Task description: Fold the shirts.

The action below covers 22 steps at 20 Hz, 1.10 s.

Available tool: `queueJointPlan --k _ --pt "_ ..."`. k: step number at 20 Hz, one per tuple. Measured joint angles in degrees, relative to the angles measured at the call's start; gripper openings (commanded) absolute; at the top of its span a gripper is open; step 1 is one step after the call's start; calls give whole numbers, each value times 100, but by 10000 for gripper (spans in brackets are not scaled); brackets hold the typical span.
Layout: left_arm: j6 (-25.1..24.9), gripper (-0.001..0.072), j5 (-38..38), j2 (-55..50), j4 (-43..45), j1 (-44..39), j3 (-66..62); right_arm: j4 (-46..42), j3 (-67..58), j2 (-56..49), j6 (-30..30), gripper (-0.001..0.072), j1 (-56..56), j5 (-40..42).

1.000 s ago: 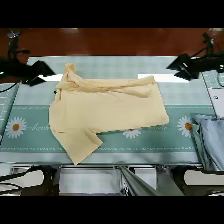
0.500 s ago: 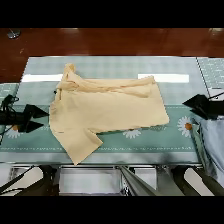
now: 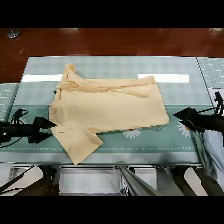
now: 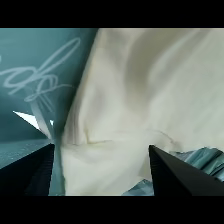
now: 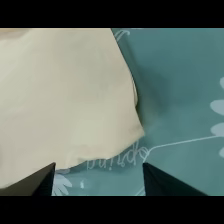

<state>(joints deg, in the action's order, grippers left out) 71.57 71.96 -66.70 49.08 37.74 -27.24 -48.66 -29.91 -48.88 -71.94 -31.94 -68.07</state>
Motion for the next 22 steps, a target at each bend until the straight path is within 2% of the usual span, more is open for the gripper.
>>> queueJointPlan --k 2,3,4,6,11,14,22 --pt "-85 685 -120 -31 -129 -190 66 11 33 13 -26 624 0 -28" --pt "-125 450 -214 -55 -219 -297 87 20 39 17 -57 624 0 -39" --pt "-166 50 -367 -79 -245 -387 103 26 44 20 -79 624 0 -37" --pt "-299 25 -715 -111 -229 -507 109 -44 55 24 -184 624 0 28" --pt "-483 25 -527 -127 -457 -614 -173 -914 122 13 -828 624 0 37" --pt "-544 25 -457 -131 -505 -632 -306 -1054 245 -63 -1025 624 46 -13" --pt "-584 25 -409 -131 -551 -636 -376 -203 -20 -1445 -1043 624 962 785"
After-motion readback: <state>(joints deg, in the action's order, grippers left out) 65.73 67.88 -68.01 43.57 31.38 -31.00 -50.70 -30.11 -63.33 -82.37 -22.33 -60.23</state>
